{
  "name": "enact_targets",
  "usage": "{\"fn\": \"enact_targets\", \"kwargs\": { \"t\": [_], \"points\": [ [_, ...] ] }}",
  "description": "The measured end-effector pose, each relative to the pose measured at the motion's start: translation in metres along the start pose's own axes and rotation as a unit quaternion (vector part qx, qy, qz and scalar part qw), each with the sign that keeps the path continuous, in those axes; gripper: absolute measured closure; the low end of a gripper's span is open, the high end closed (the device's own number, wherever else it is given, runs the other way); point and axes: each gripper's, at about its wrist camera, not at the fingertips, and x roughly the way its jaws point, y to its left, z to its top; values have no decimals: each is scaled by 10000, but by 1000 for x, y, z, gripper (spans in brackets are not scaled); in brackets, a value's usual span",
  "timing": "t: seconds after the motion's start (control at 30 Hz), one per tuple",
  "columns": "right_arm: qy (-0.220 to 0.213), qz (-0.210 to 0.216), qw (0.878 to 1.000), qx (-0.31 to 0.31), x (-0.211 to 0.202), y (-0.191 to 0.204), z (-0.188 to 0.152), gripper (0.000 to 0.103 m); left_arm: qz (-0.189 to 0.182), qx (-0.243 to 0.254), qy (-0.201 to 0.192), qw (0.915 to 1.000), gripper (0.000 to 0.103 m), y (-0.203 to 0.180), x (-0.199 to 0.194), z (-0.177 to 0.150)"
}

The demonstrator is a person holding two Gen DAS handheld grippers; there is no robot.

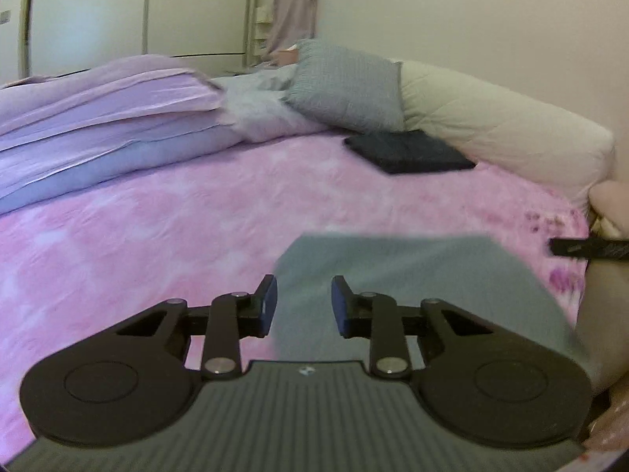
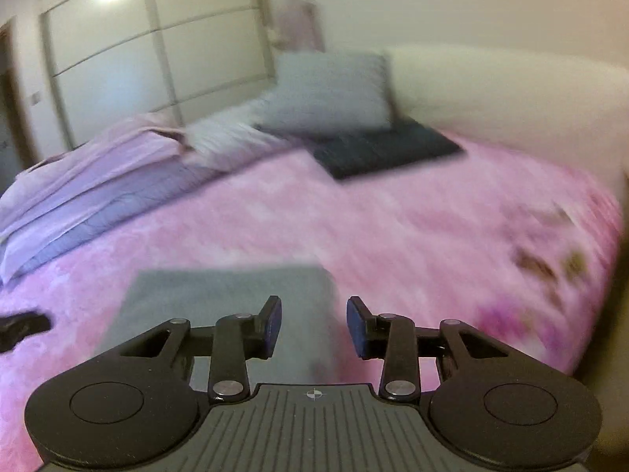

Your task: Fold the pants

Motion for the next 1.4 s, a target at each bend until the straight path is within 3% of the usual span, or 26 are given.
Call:
{"fn": "enact_targets", "kwargs": {
  "t": [0.13, 0.2, 0.3, 0.4, 0.57, 0.67, 0.8, 0.97, 1.0, 1.1, 1.17, 1.3, 1.4],
  "points": [
    [324, -294, 9979, -478, 76, 16, -12, 69, -204, -43, 207, 9996, 78, -27, 67, 3],
    [643, -386, 9962, -453, 107, 6, -27, 69, -40, -7, 486, 9988, 78, -33, 102, -7],
    [846, -237, 9953, 409, 119, -28, -27, 52, 97, -510, 756, 9958, 78, -19, 133, -18],
    [965, 54, 9902, 1004, 119, -56, -26, 49, 27, -647, 810, 9946, 81, -13, 132, -17],
    [398, -301, 9977, 462, 53, -52, -5, 50, 134, -498, 715, 9961, 82, -3, 89, -11],
    [244, 31, 9995, 173, -1, -45, -11, 50, 193, -255, 768, 9965, 82, -2, 48, -19],
    [216, 330, 9983, -431, -53, -17, -44, 61, 2, -44, 773, 9970, 82, -15, -6, -43],
    [783, 276, 9931, -833, -51, 9, -93, 65, 90, 214, 934, 9954, 81, -40, -28, -75],
    [737, 242, 9933, -857, -47, 10, -98, 65, 142, 226, 887, 9957, 82, -42, -28, -80],
    [778, 195, 9942, -715, -44, 12, -89, 65, 333, 467, 887, 9944, 82, -53, -28, -79],
    [855, 43, 9941, -668, -50, 16, -82, 65, 259, 223, 1016, 9942, 82, -53, -33, -74],
    [917, 65, 9945, -498, -73, 13, -84, 51, 244, 67, 1046, 9942, 75, -56, -59, -74],
    [966, 106, 9950, -228, -96, 11, -93, 46, 288, 25, 1098, 9935, 68, -60, -82, -77]
  ]
}}
